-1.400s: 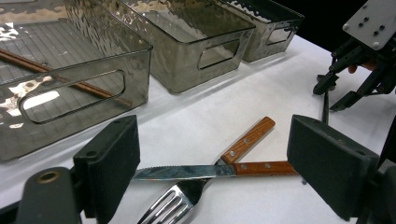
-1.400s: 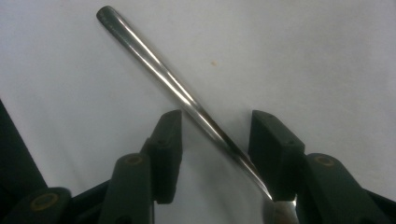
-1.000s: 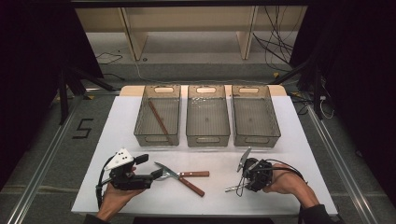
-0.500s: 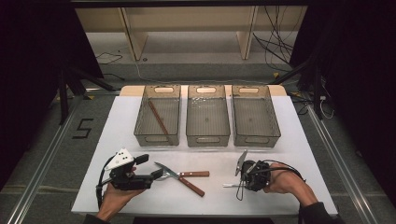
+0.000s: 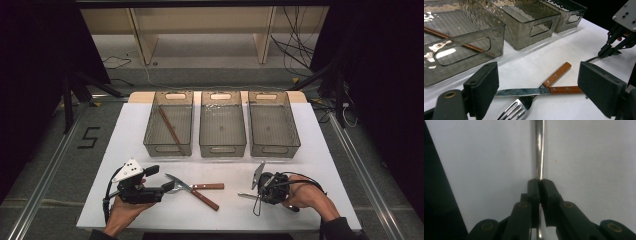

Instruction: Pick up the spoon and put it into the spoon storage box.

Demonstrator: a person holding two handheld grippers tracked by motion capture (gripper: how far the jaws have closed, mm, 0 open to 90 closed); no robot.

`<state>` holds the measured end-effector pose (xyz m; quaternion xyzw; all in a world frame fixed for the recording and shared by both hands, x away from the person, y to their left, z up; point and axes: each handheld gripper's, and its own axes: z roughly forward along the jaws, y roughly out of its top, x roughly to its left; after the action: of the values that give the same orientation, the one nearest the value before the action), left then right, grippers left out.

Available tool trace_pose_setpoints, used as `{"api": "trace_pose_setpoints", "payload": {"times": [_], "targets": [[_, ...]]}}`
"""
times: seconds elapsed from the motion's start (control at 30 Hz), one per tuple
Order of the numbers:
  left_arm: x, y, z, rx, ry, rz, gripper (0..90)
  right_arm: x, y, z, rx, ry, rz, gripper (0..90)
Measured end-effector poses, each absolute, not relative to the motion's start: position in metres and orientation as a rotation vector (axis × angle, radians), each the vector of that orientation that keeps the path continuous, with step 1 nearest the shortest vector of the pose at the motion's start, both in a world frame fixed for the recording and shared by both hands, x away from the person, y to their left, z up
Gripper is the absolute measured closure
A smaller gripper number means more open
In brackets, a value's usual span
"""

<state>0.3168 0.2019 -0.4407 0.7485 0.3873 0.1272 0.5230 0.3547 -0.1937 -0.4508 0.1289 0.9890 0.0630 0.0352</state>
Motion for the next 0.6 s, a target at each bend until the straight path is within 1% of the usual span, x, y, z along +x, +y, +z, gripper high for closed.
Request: {"api": "trace_pose_setpoints", "payload": {"times": [0.17,0.6], "targets": [[0.317,0.202,-0.441,1.789,0.928,0.306,17.0,0.356,-0.196,-0.446,0.406,3.012,0.248,86.0],[0.317,0.204,-0.440,1.785,0.930,0.306,17.0,0.366,-0.201,-0.430,0.609,2.946,0.445,86.4]]}}
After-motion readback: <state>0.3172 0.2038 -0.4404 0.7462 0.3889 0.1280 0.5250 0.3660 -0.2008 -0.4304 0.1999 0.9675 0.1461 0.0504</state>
